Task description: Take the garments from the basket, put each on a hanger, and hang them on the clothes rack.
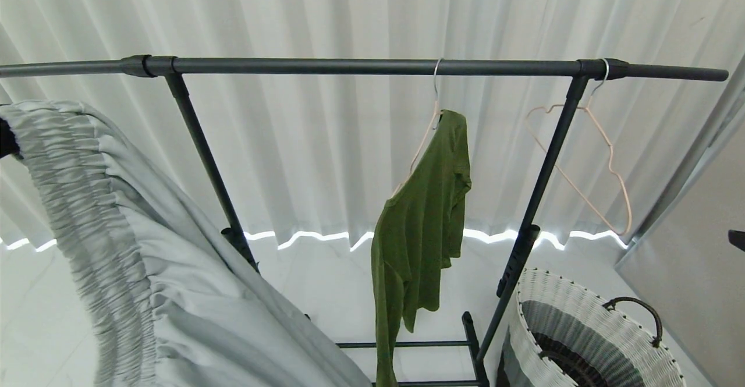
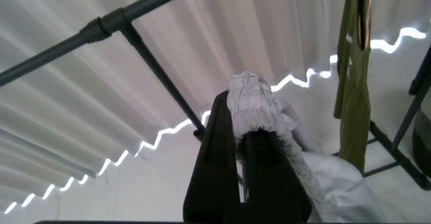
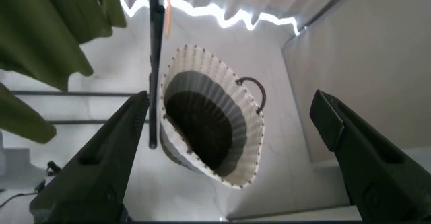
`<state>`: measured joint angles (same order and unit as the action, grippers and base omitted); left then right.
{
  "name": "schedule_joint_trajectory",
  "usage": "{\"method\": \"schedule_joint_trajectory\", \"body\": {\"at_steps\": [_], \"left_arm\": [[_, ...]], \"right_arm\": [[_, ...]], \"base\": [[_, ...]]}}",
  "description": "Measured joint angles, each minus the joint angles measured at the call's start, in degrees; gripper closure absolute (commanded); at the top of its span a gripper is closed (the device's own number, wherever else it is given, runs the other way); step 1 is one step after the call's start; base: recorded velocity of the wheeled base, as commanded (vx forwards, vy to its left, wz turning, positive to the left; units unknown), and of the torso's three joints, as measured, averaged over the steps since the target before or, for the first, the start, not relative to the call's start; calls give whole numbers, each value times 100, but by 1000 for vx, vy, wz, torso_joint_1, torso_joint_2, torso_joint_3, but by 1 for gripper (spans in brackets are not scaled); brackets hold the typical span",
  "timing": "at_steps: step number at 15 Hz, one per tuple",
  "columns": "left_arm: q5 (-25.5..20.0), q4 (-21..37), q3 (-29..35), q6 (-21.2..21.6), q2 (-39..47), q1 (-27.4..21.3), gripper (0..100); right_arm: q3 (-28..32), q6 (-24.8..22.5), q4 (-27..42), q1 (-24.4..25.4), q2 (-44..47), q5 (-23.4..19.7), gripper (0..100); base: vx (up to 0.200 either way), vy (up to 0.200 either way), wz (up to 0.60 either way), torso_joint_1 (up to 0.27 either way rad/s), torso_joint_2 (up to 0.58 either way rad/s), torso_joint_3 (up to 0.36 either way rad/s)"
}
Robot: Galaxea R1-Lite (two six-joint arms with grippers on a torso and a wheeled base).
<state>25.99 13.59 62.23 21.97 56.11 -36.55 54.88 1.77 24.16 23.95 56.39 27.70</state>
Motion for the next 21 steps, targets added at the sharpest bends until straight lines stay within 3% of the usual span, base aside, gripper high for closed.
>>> {"method": "schedule_joint_trajectory", "body": {"at_steps": [6, 10, 15, 21], "left_arm": [[0, 4, -20, 1, 11, -2, 100], [-13, 6, -168, 12, -22, -11, 100], [-35, 4, -429, 280, -229, -20, 100], [-34, 4, -496, 290, -308, -20, 100]], "right_arm": [[22, 0, 4, -91, 68, -217, 0], [32, 6, -145, -393, 236, -674, 0], [99, 9, -1020, -1029, 1093, -1075, 0], [592, 472, -1081, -1095, 2171, -1178, 0]], "base": [[200, 0, 0, 5, 3, 2], [0, 0, 0, 0, 0, 0], [0, 0, 0, 0, 0, 0], [0, 0, 0, 0, 0, 0]]}}
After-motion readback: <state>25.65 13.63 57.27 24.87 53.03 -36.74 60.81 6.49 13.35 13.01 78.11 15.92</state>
